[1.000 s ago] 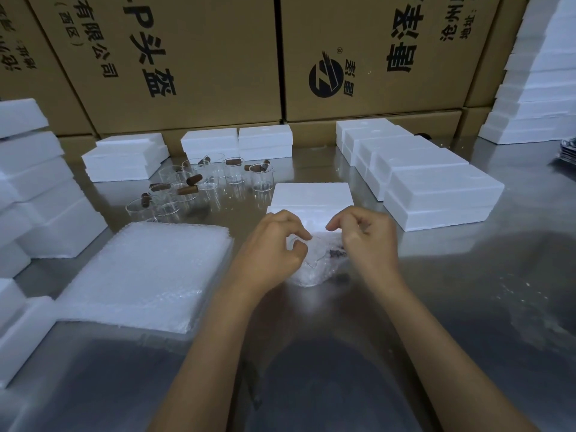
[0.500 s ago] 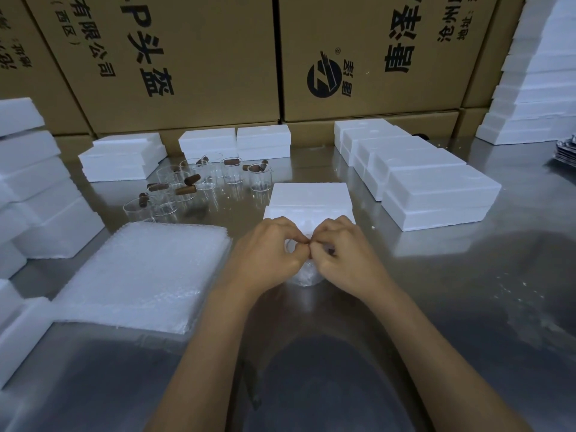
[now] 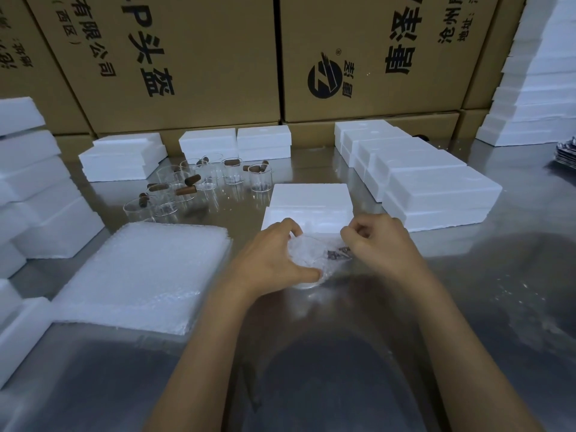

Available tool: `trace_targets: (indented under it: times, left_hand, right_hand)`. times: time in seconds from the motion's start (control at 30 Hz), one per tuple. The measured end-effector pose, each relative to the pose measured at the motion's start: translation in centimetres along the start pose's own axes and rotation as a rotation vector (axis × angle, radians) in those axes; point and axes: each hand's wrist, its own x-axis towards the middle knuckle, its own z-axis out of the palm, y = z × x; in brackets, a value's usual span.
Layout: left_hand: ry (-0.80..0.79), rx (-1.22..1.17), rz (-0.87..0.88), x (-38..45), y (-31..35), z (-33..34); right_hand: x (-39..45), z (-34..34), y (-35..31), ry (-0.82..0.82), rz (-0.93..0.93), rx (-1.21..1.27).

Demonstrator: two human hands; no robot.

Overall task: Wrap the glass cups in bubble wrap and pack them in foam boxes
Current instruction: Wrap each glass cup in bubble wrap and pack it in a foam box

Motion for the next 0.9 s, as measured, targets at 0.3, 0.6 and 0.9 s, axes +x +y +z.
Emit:
trace_targets:
  times: [0.3, 0.6, 0.9]
  left_hand:
    - [0.603, -0.191, 0.155, 1.6, -0.5, 1.1]
    - [0.528, -0.181, -0.011, 3.4, -3.0, 3.6]
    - [0.421, -0.226, -0.067, 3.0, -3.3, 3.4]
  right_hand:
    - [-0.2, 1.9, -1.5, 0.244, -0.247, 0.174]
    - [0.1, 4.5, 0.0, 0.075, -0.193, -0.035]
    - [0.3, 5.3, 0.2, 0.139, -0.166, 0.007]
